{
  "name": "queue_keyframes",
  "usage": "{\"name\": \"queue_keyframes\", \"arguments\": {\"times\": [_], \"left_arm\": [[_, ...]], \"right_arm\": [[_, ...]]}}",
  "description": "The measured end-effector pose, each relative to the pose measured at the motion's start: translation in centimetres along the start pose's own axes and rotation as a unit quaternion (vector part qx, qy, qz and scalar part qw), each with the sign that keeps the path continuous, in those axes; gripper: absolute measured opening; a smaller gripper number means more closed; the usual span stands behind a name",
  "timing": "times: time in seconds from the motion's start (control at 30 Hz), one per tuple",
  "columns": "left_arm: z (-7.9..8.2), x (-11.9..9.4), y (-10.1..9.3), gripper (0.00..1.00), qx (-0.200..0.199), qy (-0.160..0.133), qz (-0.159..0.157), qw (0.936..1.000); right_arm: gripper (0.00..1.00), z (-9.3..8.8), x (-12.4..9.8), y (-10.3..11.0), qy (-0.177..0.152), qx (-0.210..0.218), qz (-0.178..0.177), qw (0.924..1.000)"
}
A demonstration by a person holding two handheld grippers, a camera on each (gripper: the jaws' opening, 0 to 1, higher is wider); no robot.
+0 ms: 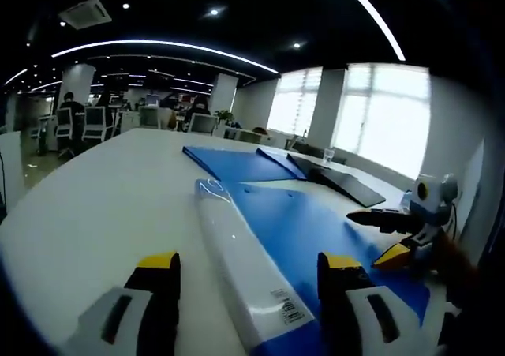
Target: Organize the scattered folders on the table and sort them into different groups
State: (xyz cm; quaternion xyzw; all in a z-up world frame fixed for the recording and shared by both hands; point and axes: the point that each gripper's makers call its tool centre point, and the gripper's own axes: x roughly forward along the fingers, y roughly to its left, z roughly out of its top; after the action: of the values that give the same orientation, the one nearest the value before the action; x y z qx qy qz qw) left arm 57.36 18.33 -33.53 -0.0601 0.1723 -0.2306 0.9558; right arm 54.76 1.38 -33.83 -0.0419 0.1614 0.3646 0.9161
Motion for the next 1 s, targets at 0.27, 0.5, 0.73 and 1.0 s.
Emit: {"name": "queue_keyframes", "arguments": {"times": [0.27,0.5,0.73,1.0], "left_arm": [[0.7,-0.2,1.1,0.99,0.008,-0.023,0.031,0.9992],[0.9,-0.6,1.4,0.99,0.017,-0.03,0.039,0.9986],[1.0,-1.2,1.2,0.99,0.001,-0.032,0.03,0.999],[1.4,-2.4,1.5,0.99,0.01,-0.034,0.035,0.9988]], "right_arm": [[0.98,-0.1,-0.3,-0.6,0.0,-0.013,-0.019,0.9997],[0.98,0.0,-0.4,-0.6,-0.006,-0.006,-0.019,0.9998],[0.98,-0.1,-0.6,-0.5,-0.007,-0.003,-0.015,0.9999],[0.98,0.0,-1.1,-0.9,-0.014,0.011,-0.005,0.9998]]}}
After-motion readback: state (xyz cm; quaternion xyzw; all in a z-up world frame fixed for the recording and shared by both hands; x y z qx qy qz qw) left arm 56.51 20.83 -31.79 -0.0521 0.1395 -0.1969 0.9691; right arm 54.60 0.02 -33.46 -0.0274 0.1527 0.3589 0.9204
